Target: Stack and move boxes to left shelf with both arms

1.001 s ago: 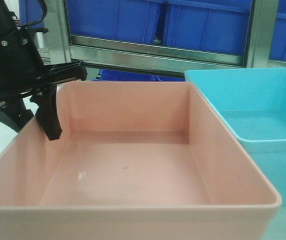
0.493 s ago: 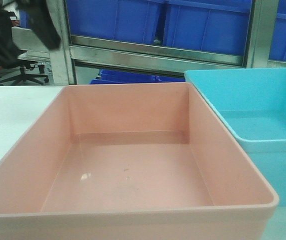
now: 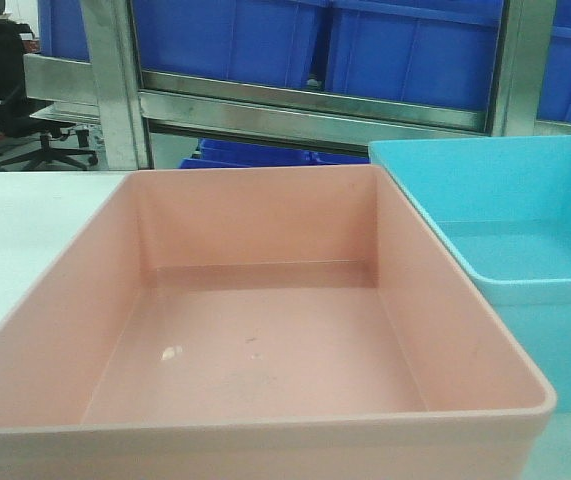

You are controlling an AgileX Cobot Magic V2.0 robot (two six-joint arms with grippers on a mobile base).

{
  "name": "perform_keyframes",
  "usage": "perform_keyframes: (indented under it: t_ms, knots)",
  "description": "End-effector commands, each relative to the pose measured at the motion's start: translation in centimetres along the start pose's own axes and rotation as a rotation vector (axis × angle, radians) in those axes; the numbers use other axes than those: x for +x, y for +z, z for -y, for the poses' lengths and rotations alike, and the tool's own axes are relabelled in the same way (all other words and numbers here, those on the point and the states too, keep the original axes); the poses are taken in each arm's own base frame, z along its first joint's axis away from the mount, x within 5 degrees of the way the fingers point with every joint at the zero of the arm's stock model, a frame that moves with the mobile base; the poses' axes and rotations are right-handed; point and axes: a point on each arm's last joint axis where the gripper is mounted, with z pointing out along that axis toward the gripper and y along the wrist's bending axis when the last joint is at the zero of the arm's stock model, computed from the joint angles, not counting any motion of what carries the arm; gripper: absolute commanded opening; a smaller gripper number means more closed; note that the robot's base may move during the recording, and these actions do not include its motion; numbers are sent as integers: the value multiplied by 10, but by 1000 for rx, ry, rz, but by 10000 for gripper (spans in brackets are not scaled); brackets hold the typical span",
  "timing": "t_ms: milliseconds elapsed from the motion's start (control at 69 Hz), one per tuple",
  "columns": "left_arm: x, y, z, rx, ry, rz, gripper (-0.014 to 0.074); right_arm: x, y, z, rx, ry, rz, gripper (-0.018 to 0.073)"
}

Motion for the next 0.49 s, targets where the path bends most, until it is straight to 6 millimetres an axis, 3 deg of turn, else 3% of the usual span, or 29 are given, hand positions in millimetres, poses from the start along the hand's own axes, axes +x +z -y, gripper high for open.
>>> perform_keyframes:
  t_ms: [0,247,479]
  knots:
    - [-24,-18,1,9,-40,135,322,-15,-2,-1,-10,-16,118,49]
    - [-28,-67,-3,-45,-48,97,322,-15,-2,-1,-10,-16,118,49]
    - [-29,-74,-3,-50,-49,101,322,-15,-2,-2,-10,-23,120,49]
